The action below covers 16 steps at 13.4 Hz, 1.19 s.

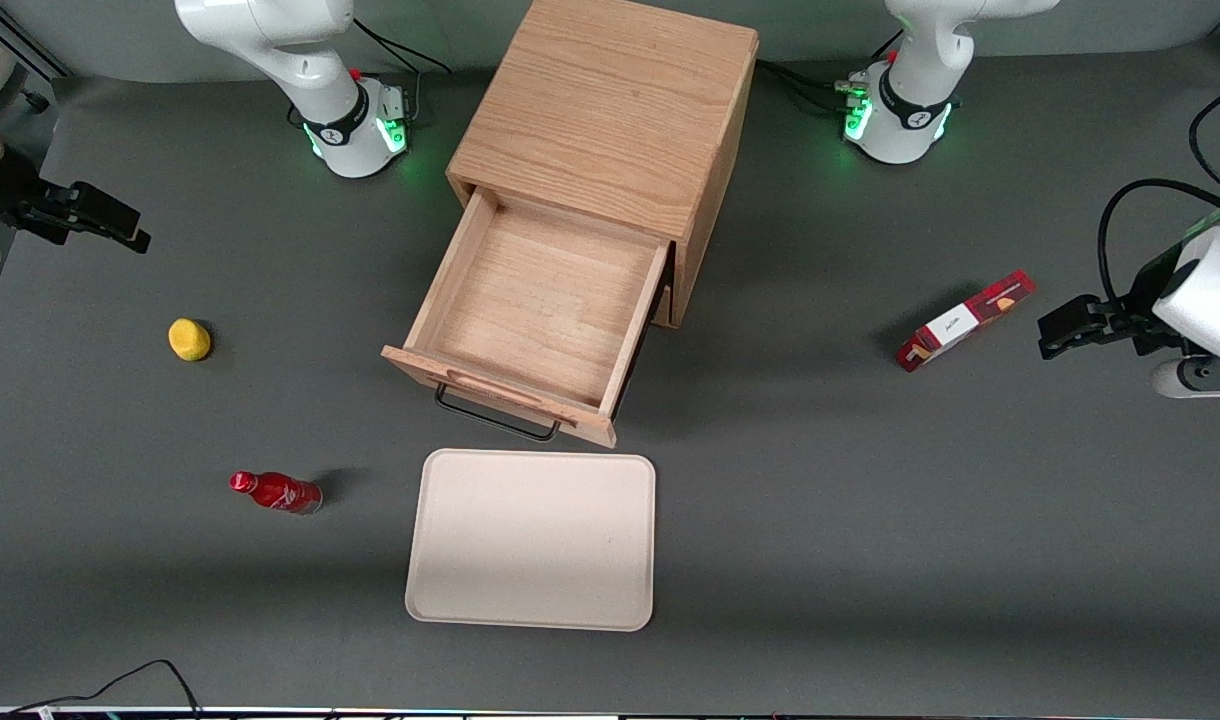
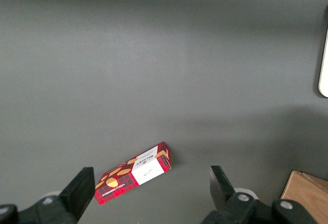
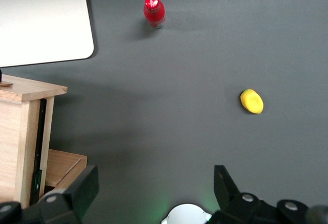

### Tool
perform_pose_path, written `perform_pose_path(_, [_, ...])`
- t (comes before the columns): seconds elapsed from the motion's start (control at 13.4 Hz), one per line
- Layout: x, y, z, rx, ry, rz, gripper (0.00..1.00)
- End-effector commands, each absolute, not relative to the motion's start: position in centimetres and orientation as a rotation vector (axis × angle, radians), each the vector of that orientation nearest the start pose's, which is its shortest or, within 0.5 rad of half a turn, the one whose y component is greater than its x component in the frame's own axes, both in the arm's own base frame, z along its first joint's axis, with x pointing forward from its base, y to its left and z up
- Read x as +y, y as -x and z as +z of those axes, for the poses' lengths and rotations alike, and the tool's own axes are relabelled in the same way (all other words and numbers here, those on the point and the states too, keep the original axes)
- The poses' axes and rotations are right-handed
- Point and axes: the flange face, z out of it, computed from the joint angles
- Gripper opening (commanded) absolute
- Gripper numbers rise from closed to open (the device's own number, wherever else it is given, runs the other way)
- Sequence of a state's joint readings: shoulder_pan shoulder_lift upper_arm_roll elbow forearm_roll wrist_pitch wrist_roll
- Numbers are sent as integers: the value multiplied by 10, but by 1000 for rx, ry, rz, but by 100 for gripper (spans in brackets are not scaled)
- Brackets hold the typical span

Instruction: Close top drawer

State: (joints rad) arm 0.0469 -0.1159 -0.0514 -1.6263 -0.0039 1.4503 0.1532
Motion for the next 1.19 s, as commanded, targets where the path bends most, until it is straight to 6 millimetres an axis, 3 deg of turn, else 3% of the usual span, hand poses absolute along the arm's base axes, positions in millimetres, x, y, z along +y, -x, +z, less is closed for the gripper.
perform_pose_path(0.0, [-1,-507,666,221,3123,69,100])
perform_pose_path(0.22, [-2,-517,661,187,3133,78,100])
perform_pose_path(0.37, [1,-534,673,142,3126,28,100])
perform_pose_path(0.52, [25,-557,683,67,3130,-25,100])
perform_pose_path(0.75, [66,-595,678,-47,3119,-31,100])
perform_pose_path(1.12, [127,-621,659,-212,3055,-84,100])
